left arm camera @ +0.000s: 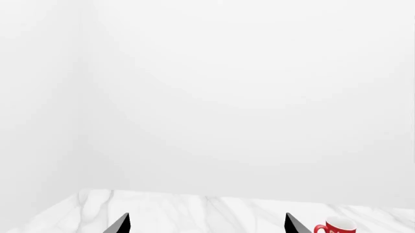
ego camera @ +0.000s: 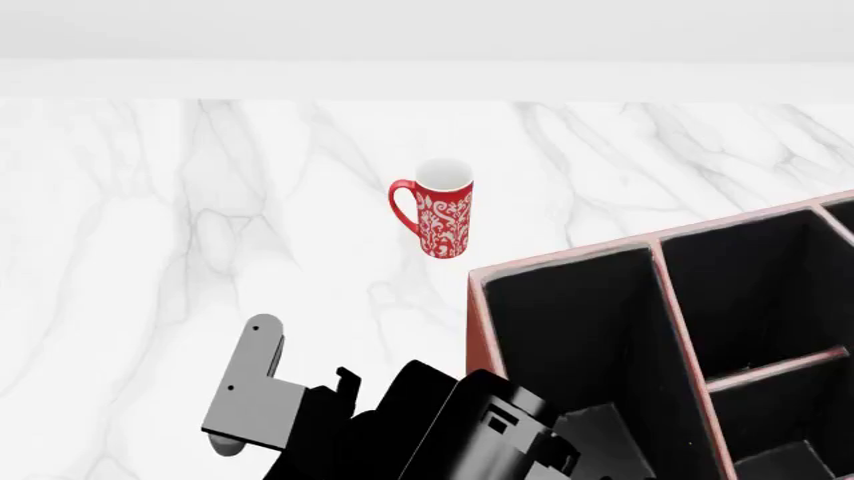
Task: Pick up the book and place it in the left compartment of the caddy.
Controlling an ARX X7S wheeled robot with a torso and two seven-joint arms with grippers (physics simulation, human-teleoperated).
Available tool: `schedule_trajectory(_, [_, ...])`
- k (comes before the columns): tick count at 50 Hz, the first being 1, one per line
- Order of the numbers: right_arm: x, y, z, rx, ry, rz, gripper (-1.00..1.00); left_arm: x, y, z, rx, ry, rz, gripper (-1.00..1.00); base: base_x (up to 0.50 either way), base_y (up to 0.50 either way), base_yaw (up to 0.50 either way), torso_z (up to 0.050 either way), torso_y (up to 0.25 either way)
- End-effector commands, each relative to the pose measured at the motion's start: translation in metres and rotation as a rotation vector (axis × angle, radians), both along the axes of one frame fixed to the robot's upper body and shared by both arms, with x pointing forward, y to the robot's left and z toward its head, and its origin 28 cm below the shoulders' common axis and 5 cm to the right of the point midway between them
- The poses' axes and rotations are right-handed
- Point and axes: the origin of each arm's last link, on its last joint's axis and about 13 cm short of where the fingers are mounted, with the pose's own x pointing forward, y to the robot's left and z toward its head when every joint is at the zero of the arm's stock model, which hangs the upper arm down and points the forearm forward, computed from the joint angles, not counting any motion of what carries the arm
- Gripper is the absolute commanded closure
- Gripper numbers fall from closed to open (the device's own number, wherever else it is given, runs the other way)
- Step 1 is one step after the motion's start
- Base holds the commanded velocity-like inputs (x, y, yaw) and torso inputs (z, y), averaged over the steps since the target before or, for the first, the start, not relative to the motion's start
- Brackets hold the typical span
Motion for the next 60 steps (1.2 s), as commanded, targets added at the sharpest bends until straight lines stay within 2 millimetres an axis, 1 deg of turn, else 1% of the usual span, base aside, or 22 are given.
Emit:
schedule_trajectory(1, [-0.001,0.000,-0.003,-0.017,0.006,0.023,1.00,-0.001,0.000,0.000,-0.001,-0.003,-0.003,-1.00,0.00,0.00,0.00,0.000,0.000])
schedule_trajectory(7, [-0.002,0.000,-0.003,-0.014,0.010,0.014,1.00,-0.001,0.000,0.001,-0.001,-0.004,-0.003,-1.00,0.00,0.00,0.00,0.000,0.000])
schedule_trajectory(10, [-0.001,0.000,-0.001,0.023,-0.010,-0.016,1.00,-0.001,0.000,0.001,-0.001,-0.004,-0.002,-1.00,0.00,0.00,0.00,0.000,0.000])
schedule_trajectory(17, [-0.008,-0.002,0.010,0.102,-0.027,-0.047,1.00,-0.001,0.000,0.001,0.001,-0.004,0.002,-1.00,0.00,0.00,0.00,0.000,0.000])
schedule_trajectory(20, [-0.010,-0.002,0.011,0.103,-0.042,-0.051,1.00,-0.001,0.000,0.001,0.002,-0.005,0.001,-1.00,0.00,0.00,0.00,0.000,0.000])
schedule_trajectory(26, [-0.016,-0.003,0.015,0.127,-0.001,-0.086,1.00,-0.002,0.000,0.001,0.002,-0.008,0.000,-1.00,0.00,0.00,0.00,0.000,0.000])
schedule_trajectory(29, [-0.014,-0.004,0.017,0.141,-0.028,-0.146,1.00,-0.003,0.000,0.002,0.003,-0.010,-0.003,-1.00,0.00,0.00,0.00,0.000,0.000])
schedule_trajectory(36, [-0.010,-0.006,0.022,0.163,-0.072,-0.210,1.00,-0.002,0.000,0.001,0.003,-0.010,-0.003,-1.00,0.00,0.00,0.00,0.000,0.001])
schedule_trajectory(40, [-0.010,-0.006,0.029,0.184,-0.071,-0.281,1.00,-0.002,0.000,0.001,0.003,-0.010,-0.003,-1.00,0.00,0.00,0.00,0.000,0.000])
schedule_trajectory(49, [-0.015,-0.006,0.040,0.193,-0.051,-0.339,1.00,-0.003,-0.001,0.002,0.006,-0.012,-0.004,-1.00,0.00,0.00,0.00,0.000,0.001])
schedule_trajectory(56, [-0.023,-0.005,0.049,0.215,-0.035,-0.336,1.00,-0.003,-0.001,0.002,0.007,-0.012,-0.004,-1.00,0.00,0.00,0.00,0.000,0.000])
schedule_trajectory(58, [-0.025,-0.005,0.054,0.225,-0.073,-0.333,1.00,-0.002,-0.001,0.001,0.007,-0.012,-0.004,-1.00,0.00,0.00,0.00,0.000,0.000])
schedule_trajectory(60, [-0.026,-0.005,0.056,0.226,-0.056,-0.334,1.00,-0.002,-0.001,0.001,0.007,-0.012,-0.005,-1.00,0.00,0.00,0.00,0.000,0.005])
